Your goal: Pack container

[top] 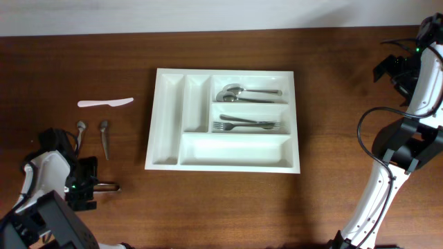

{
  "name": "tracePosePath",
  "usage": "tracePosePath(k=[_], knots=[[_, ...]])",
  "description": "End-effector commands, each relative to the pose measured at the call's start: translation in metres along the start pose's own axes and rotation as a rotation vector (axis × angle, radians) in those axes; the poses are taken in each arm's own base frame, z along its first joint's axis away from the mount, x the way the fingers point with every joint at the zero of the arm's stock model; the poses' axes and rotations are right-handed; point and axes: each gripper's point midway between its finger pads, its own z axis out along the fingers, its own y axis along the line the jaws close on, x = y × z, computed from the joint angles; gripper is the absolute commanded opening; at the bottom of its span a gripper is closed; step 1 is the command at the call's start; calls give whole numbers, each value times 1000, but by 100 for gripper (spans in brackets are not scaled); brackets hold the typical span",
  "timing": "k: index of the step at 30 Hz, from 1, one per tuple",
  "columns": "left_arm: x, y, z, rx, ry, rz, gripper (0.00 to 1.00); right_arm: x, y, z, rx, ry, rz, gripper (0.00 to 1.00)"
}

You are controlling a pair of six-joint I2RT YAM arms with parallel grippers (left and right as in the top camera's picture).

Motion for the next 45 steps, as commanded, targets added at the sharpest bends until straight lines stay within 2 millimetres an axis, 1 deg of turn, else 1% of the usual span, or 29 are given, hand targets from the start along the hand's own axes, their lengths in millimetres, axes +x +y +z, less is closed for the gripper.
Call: tracePosePath(k=[1, 4, 7, 9, 13, 20, 27, 37, 40, 45], knots=[[-3, -9, 2, 25, 0, 37, 99, -2, 2, -17, -23, -37, -4, 99], [-7, -16, 2, 57, -16, 59, 99, -2, 2, -17, -23, -37, -4, 99], [-7, -17, 3, 58, -15, 58, 99, -2, 2, -17, -23, -37, -4, 99], [-5, -15, 7, 42, -8, 56, 99, -2, 2, -17, -23, -37, -4, 99], [2, -3, 20, -5, 14, 31, 99, -2, 2, -17, -23, -37, -4, 99], [2, -3, 23, 4, 10, 30, 99, -2, 2, -17, -22, -37, -4, 99], [8, 7, 33, -16, 19, 9, 99, -2, 2, -17, -23, -37, -4, 99], [11, 7, 34, -12, 38, 11, 99, -2, 2, -17, -23, -37, -4, 99], [15, 16, 35, -43, 51, 14, 99, -2, 2, -17, -23, -37, -4, 99], [15, 15, 40, -30, 44, 14, 99, -2, 2, -17, -22, -37, -4, 99]])
